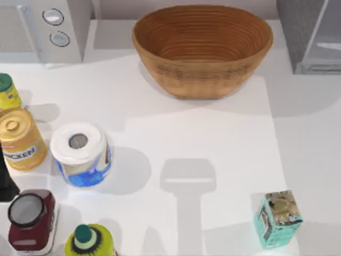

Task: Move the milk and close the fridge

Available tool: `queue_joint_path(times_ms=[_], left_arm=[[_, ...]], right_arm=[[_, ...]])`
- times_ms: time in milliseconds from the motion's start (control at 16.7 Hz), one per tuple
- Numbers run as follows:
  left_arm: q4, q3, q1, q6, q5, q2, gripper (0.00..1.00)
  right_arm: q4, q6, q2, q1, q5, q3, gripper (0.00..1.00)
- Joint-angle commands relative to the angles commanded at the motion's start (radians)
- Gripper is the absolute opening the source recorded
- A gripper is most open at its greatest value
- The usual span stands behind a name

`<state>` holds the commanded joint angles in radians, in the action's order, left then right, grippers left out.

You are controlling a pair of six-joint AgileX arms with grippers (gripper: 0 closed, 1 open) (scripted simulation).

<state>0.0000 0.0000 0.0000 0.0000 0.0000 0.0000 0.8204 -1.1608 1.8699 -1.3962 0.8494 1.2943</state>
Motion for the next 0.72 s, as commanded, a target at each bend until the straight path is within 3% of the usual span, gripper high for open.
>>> queue_joint_path(times_ms=[360, 720], left_arm=[[0.000, 0.000, 0.000, 0.000, 0.000, 0.000, 1.00], [0.000, 0.000, 0.000, 0.000, 0.000, 0.000, 1.00]], right_arm=[[-0.413, 0.430, -0.023, 0.352, -0.090, -0.007, 1.00], [-0.539, 0.544, -0.043, 0.469, -0.114, -0.004, 1.00]])
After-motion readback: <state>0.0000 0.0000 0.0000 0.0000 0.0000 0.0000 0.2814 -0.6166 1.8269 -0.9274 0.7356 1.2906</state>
